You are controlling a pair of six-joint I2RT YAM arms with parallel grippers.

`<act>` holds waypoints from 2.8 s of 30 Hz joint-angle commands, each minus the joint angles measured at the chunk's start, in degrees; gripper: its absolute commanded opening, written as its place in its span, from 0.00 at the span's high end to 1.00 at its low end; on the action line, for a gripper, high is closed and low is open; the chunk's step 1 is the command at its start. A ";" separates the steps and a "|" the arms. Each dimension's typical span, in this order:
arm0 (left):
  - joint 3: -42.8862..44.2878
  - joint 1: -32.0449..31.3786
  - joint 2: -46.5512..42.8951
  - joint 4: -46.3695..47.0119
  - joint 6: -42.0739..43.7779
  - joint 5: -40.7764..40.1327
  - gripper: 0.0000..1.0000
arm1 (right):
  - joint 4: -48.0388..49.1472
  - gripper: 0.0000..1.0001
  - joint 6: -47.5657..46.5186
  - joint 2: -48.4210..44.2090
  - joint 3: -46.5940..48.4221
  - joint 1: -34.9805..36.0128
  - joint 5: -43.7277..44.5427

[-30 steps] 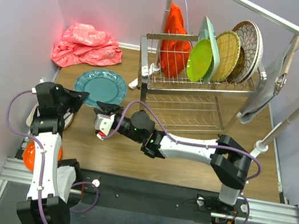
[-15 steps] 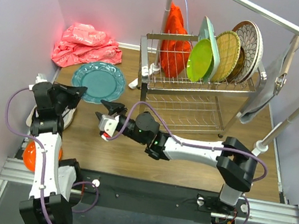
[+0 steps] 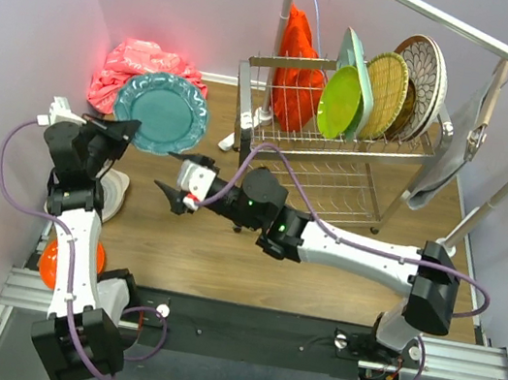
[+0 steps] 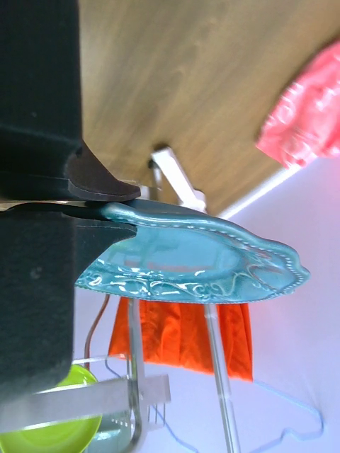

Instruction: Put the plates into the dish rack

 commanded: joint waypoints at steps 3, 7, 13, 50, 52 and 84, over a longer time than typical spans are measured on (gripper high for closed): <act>12.65 0.72 1.83 16.47 1.08 2.61 1.00 | -19.05 0.29 14.22 -2.07 15.33 -1.81 -4.12; 17.67 0.81 3.67 18.58 1.26 3.04 1.00 | -26.42 0.29 17.83 -1.20 22.28 -3.04 -5.44; 22.07 0.72 4.73 23.58 -0.84 4.71 1.00 | -31.88 0.25 25.47 0.82 32.02 -6.20 -5.00; 34.02 -17.12 12.29 36.78 -3.93 6.65 1.00 | -40.67 0.38 61.16 -2.07 45.85 -30.64 -12.91; 34.20 -18.26 12.64 36.96 -3.75 6.38 1.00 | -42.25 0.42 61.25 -1.55 46.19 -30.64 -12.91; 32.53 -21.87 12.82 36.08 -1.20 2.52 1.00 | -45.42 0.61 62.57 3.55 53.67 -30.64 -16.25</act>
